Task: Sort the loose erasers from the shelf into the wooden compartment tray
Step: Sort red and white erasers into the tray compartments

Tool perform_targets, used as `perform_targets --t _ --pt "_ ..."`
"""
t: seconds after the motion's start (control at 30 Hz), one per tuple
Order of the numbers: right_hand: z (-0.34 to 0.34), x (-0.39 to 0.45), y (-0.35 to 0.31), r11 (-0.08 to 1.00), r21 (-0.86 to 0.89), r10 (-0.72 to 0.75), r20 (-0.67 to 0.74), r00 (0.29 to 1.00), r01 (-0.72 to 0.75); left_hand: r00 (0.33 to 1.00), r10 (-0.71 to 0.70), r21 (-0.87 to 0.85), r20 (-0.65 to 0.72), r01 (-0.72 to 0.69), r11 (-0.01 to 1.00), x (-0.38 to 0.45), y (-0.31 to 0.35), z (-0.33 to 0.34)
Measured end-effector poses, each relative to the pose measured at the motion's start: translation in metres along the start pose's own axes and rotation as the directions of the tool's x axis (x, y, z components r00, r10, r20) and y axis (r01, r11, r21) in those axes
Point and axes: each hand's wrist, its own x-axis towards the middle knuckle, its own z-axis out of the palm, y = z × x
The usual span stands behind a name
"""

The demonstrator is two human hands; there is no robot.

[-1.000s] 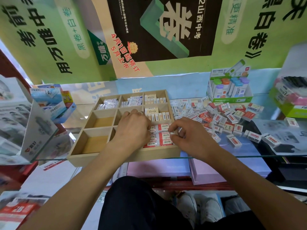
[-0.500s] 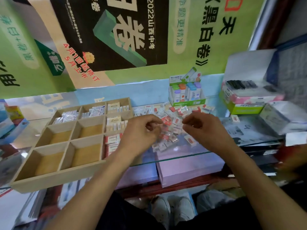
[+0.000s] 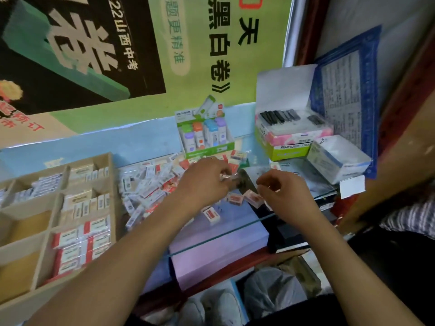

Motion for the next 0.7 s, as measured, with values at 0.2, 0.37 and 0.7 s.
perform_targets --t 0.2,0.37,0.7 --pt "-0.007 0.006 0.034 0.998 -0.055 0.02 -0.109 0.994 -0.026 0.996 0.017 0.253 0.083 -0.038 0.967 0.046 0.018 0.024" --pt "-0.007 0.014 0.053 0.991 -0.132 -0.041 -0.143 0.989 0.022 0.992 0.069 0.128 0.104 -0.082 0.988 0.05 0.017 0.036" --pt "0.011 0.072 0.014 0.955 -0.234 -0.176 0.042 0.983 0.181 0.986 -0.052 -0.254 -0.161 0.01 0.967 0.035 0.009 0.023"
